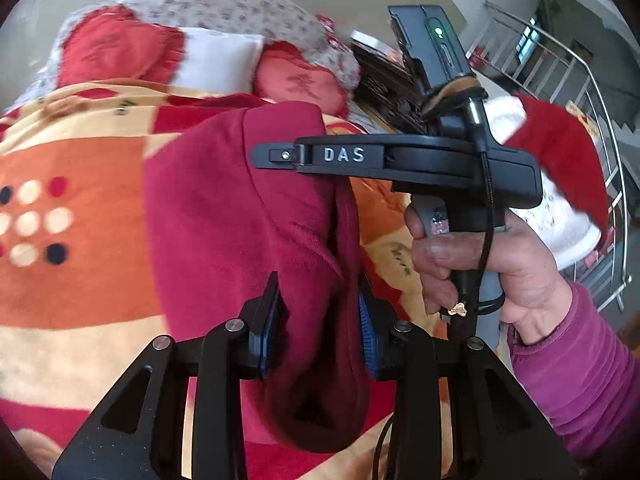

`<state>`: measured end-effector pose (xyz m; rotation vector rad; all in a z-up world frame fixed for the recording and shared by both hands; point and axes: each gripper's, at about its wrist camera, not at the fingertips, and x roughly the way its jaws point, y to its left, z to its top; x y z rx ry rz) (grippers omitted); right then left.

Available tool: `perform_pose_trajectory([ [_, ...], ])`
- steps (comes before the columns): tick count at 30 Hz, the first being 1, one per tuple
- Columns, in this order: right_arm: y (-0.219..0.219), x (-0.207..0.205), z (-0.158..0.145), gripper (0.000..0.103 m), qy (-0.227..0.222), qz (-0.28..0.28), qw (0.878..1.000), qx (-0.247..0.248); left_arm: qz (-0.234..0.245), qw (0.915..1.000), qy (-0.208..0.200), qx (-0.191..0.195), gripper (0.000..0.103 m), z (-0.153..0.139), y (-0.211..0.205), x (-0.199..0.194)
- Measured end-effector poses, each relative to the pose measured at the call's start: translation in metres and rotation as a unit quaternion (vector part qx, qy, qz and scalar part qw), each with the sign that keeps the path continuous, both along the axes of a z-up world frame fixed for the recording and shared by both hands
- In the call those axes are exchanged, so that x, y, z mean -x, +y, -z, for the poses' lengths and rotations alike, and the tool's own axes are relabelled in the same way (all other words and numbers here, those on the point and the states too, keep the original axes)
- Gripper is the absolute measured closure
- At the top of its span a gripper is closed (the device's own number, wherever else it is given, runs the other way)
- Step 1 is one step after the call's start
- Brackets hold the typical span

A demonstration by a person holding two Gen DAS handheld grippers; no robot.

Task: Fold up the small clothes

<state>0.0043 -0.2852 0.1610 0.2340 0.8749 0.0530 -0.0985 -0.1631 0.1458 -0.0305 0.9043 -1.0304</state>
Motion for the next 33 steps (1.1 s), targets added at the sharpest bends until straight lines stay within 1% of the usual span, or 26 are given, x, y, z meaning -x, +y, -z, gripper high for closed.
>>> perform_pose_trajectory([
  [4, -0.036, 0.014, 0.020, 0.086, 0.014, 0.026, 1.000, -0.006, 0.018, 0.9996, 0.014, -0.019, 0.070, 0.020, -0.040, 0.006],
  [6, -0.053, 0.019, 0.039, 0.086, 0.028, 0.038, 0.999, -0.016, 0.023, 0.9990, 0.022, -0.032, 0.069, 0.032, -0.055, 0.010],
  [8, -0.070, 0.023, 0.061, 0.084, 0.033, 0.056, 0.997, -0.040, 0.031, 0.9975, 0.047, -0.043, 0.064, 0.039, -0.062, 0.012],
  [9, -0.077, 0.026, 0.066, 0.082, 0.031, 0.064, 0.996, -0.048, 0.043, 0.9957, 0.068, -0.046, 0.057, 0.041, -0.063, 0.013],
  [10, -0.086, 0.032, 0.071, 0.076, 0.028, 0.076, 0.995, -0.054, 0.055, 0.9944, 0.078, -0.044, 0.053, 0.039, -0.061, 0.015],
  [11, -0.089, 0.037, 0.070, 0.074, 0.023, 0.082, 0.995, -0.059, 0.064, 0.9943, 0.074, -0.042, 0.051, 0.034, -0.056, 0.019],
  [12, -0.091, 0.044, 0.067, 0.074, 0.017, 0.087, 0.994, -0.069, 0.067, 0.9954, 0.052, -0.044, 0.048, 0.026, -0.049, 0.025],
  [13, -0.093, 0.053, 0.061, 0.072, 0.013, 0.091, 0.993, -0.071, 0.067, 0.9961, 0.031, -0.048, 0.046, 0.019, -0.040, 0.032],
  [15, -0.089, 0.070, 0.045, 0.071, 0.005, 0.089, 0.994, -0.060, 0.063, 0.9964, -0.009, -0.057, 0.046, 0.007, -0.020, 0.035],
  [16, -0.084, 0.079, 0.037, 0.069, -0.004, 0.078, 0.995, -0.061, 0.056, 0.9963, -0.018, -0.062, 0.046, 0.005, -0.013, 0.034],
  [18, -0.075, 0.093, 0.025, 0.060, -0.016, 0.059, 0.996, -0.066, 0.035, 0.9954, -0.035, -0.082, 0.046, 0.008, 0.000, 0.030],
  [19, -0.068, 0.102, 0.021, 0.051, -0.020, 0.051, 0.996, -0.067, 0.022, 0.9946, -0.039, -0.093, 0.046, 0.013, 0.005, 0.026],
  [20, -0.060, 0.110, 0.020, 0.049, -0.018, 0.044, 0.996, -0.069, 0.012, 0.9941, -0.036, -0.102, 0.046, 0.019, 0.009, 0.022],
  [22, -0.045, 0.117, 0.025, 0.049, -0.002, 0.029, 0.996, -0.079, -0.009, 0.9928, -0.020, -0.118, 0.046, 0.033, 0.012, 0.014],
  [24, -0.032, 0.121, 0.038, 0.049, 0.023, 0.020, 0.994, -0.100, -0.019, 0.9920, -0.011, -0.125, 0.046, 0.048, 0.015, 0.013],
  [25, -0.027, 0.123, 0.049, 0.052, 0.040, 0.018, 0.993, -0.107, -0.021, 0.9911, -0.004, -0.131, 0.046, 0.056, 0.014, 0.013],
  [26, -0.023, 0.124, 0.055, 0.072, 0.047, 0.014, 0.994, -0.098, -0.022, 0.9905, 0.002, -0.135, 0.046, 0.062, 0.014, 0.013],
  [27, -0.018, 0.126, 0.058, 0.082, 0.050, 0.010, 0.996, -0.074, -0.023, 0.9902, 0.010, -0.138, 0.046, 0.069, 0.013, 0.014],
  [29, -0.014, 0.137, 0.062, 0.084, 0.046, 0.018, 0.999, -0.009, -0.023, 0.9906, 0.017, -0.134, 0.046, 0.074, 0.015, 0.016],
  [31, -0.017, 0.142, 0.073, 0.084, 0.056, 0.030, 0.998, 0.024, -0.019, 0.9912, 0.019, -0.129, 0.046, 0.077, 0.011, 0.018],
  [32, -0.020, 0.142, 0.082, 0.084, 0.067, 0.035, 0.997, 0.014, -0.019, 0.9908, 0.018, -0.133, 0.046, 0.079, 0.009, 0.018],
  [33, -0.023, 0.141, 0.084, 0.084, 0.068, 0.037, 0.997, 0.003, -0.020, 0.9902, 0.017, -0.137, 0.046, 0.080, 0.007, 0.018],
])
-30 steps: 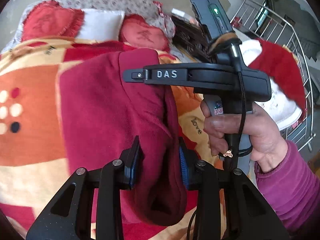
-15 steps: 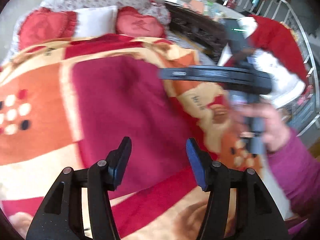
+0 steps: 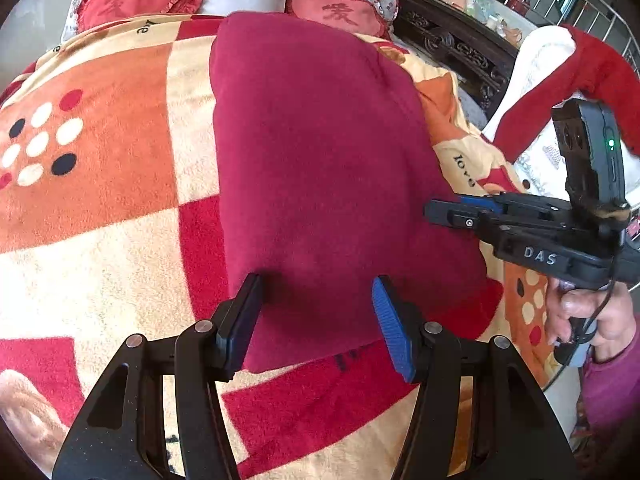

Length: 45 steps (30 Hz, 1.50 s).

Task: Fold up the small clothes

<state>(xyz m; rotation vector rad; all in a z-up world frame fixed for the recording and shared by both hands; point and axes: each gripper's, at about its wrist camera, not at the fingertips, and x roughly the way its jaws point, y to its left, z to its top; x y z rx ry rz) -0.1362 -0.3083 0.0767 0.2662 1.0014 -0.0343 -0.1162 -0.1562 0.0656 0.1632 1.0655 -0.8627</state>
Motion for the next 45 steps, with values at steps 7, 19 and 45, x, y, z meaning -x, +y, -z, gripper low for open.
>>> perform_pose_trajectory([
  [7, -0.039, -0.014, -0.037, 0.057, -0.080, 0.066, 0.991, -0.081, -0.008, 1.0000, 0.002, -0.002, 0.046, 0.002, -0.008, -0.004],
  [19, -0.043, -0.081, -0.045, 0.095, -0.073, 0.059, 0.993, 0.074, -0.015, 0.9999, 0.003, 0.003, 0.044, -0.004, -0.019, -0.011],
  [45, -0.005, -0.023, -0.006, 0.075, -0.037, 0.039, 0.998, 0.036, -0.029, 0.9990, -0.022, -0.027, 0.040, 0.004, -0.029, -0.001],
])
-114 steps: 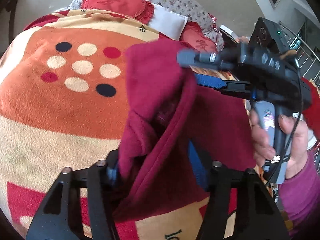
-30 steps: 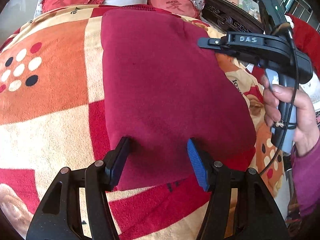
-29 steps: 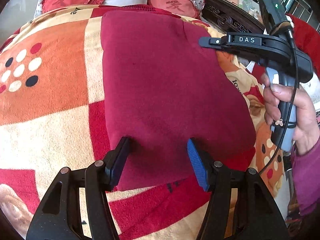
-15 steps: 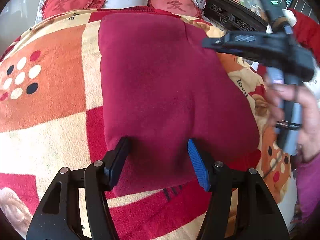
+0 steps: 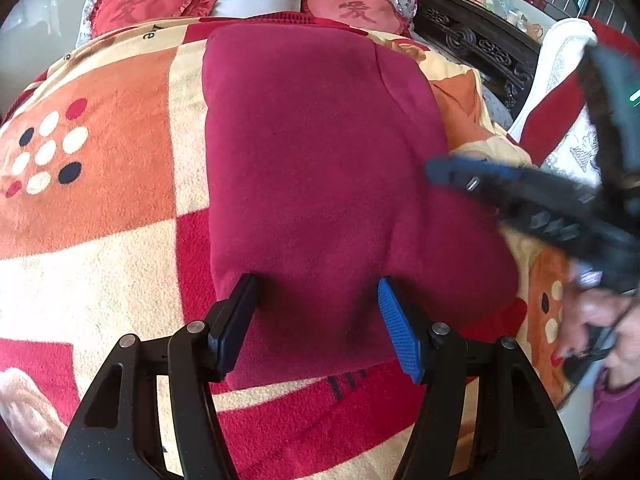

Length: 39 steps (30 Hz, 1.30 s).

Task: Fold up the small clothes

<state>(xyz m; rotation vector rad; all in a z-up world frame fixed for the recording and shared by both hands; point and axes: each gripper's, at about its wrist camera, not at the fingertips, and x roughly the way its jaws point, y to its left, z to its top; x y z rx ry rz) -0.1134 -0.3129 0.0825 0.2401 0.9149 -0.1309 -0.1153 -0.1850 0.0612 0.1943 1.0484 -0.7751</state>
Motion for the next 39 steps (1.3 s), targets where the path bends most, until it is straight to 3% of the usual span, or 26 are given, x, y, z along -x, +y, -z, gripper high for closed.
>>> perform_pose_trajectory([
  [3, -0.014, 0.009, 0.018, 0.075, -0.017, 0.022, 0.998, -0.049, -0.010, 0.9998, 0.011, 0.013, 0.040, -0.001, 0.005, 0.001],
  [7, -0.016, 0.026, 0.014, 0.075, -0.042, 0.048, 0.994, -0.088, -0.019, 0.9979, 0.036, 0.050, 0.040, -0.010, 0.020, 0.001],
  [9, -0.018, 0.032, 0.009, 0.069, -0.052, 0.055, 0.991, -0.107, -0.015, 0.9978, 0.026, 0.058, 0.040, -0.017, 0.024, 0.003],
  [11, -0.021, 0.038, 0.002, 0.047, -0.071, 0.068, 0.988, -0.119, -0.012, 0.9976, 0.016, 0.066, 0.040, -0.023, 0.027, 0.001],
  [13, -0.026, 0.036, -0.003, 0.033, -0.089, 0.077, 0.984, -0.134, -0.013, 0.9967, 0.022, 0.077, 0.040, -0.027, 0.027, -0.007],
  [15, -0.032, 0.030, -0.001, 0.030, -0.082, 0.083, 0.983, -0.145, -0.014, 0.9944, 0.038, 0.098, 0.038, -0.029, 0.026, -0.017],
  [17, -0.035, 0.021, 0.003, 0.028, -0.074, 0.076, 0.982, -0.154, -0.018, 0.9920, 0.048, 0.116, 0.028, -0.027, 0.026, -0.027],
  [20, -0.041, 0.005, 0.016, 0.021, -0.052, 0.063, 0.983, -0.163, -0.027, 0.9887, 0.065, 0.132, 0.026, -0.021, 0.025, -0.045],
  [25, -0.055, -0.011, 0.030, 0.020, -0.060, 0.046, 0.979, -0.189, -0.034, 0.9802, 0.101, 0.167, 0.016, -0.008, 0.024, -0.075],
  [31, -0.058, -0.030, 0.040, 0.015, -0.069, 0.022, 0.972, -0.222, -0.043, 0.9724, 0.143, 0.179, 0.016, 0.014, 0.016, -0.100],
  [36, -0.050, -0.032, 0.044, 0.015, -0.075, 0.017, 0.974, -0.214, -0.037, 0.9699, 0.167, 0.173, 0.015, 0.029, 0.008, -0.101],
  [39, -0.047, -0.029, 0.040, 0.034, -0.079, 0.020, 0.975, -0.208, -0.038, 0.9735, 0.154, 0.164, 0.018, 0.024, 0.006, -0.095],
])
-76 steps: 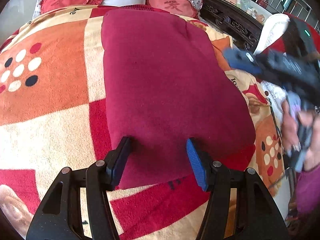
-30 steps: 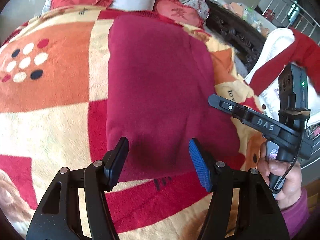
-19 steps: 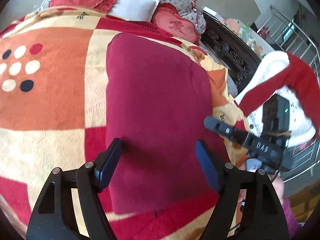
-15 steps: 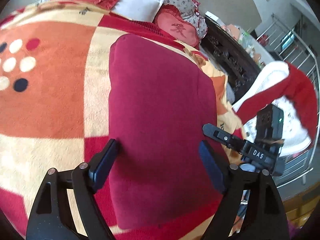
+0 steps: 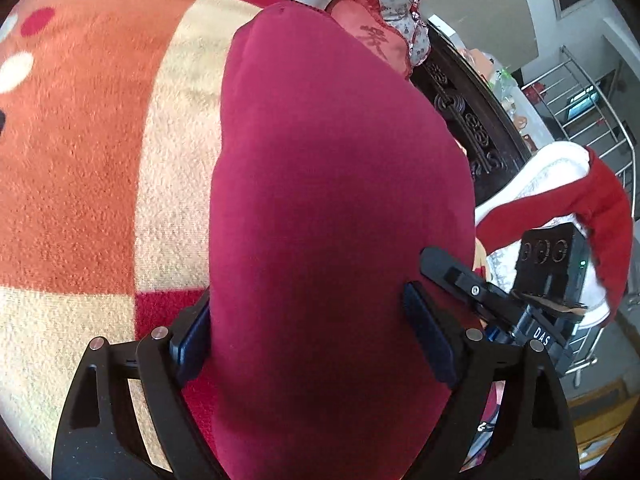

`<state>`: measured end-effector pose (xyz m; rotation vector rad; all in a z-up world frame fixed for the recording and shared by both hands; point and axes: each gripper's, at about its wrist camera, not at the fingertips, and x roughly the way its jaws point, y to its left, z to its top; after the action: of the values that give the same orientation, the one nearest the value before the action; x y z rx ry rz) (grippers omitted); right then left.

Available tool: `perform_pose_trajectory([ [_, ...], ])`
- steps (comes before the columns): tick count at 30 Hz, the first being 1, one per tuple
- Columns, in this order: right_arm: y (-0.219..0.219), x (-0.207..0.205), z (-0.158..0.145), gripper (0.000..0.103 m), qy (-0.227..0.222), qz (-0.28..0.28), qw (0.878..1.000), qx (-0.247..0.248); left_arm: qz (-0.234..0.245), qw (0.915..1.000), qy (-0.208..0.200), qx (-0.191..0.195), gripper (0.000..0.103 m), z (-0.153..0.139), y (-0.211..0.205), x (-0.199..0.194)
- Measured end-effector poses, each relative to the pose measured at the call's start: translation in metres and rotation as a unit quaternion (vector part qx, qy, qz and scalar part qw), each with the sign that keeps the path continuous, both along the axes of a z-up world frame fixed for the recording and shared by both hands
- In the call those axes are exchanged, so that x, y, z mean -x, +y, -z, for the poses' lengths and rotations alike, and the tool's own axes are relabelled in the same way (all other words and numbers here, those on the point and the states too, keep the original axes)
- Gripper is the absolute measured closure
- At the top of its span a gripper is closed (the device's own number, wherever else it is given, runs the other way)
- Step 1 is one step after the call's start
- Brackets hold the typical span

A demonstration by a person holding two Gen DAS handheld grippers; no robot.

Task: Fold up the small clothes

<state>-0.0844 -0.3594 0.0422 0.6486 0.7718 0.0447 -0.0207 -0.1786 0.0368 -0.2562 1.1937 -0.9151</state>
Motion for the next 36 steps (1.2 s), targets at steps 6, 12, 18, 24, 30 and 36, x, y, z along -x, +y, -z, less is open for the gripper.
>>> perform_pose_trajectory([
  [6, 0.018, 0.014, -0.035, 0.049, -0.024, -0.010, 1.000, 0.000, 0.004, 0.9998, -0.018, 0.009, 0.037, -0.036, 0.020, 0.021],
  [12, 0.051, 0.029, -0.052, 0.050, -0.001, -0.046, 0.998, -0.044, -0.005, 0.9995, -0.001, -0.032, 0.037, -0.065, 0.064, 0.053],
  [18, 0.099, 0.035, -0.032, 0.050, 0.022, -0.081, 0.993, -0.080, -0.041, 0.9956, 0.003, -0.084, 0.037, -0.058, 0.111, 0.083],
  [24, 0.117, 0.034, -0.005, 0.042, 0.084, -0.078, 0.993, -0.009, -0.061, 0.9902, 0.008, -0.125, 0.033, -0.021, 0.127, 0.092],
  [30, 0.133, 0.076, -0.074, 0.046, 0.025, -0.123, 0.989, 0.083, -0.074, 0.9843, -0.044, -0.154, 0.027, -0.034, 0.128, 0.104],
  [36, 0.185, 0.091, -0.070, 0.057, 0.021, -0.187, 0.971, 0.151, -0.099, 0.9746, -0.106, -0.171, 0.027, -0.048, 0.129, 0.115],
])
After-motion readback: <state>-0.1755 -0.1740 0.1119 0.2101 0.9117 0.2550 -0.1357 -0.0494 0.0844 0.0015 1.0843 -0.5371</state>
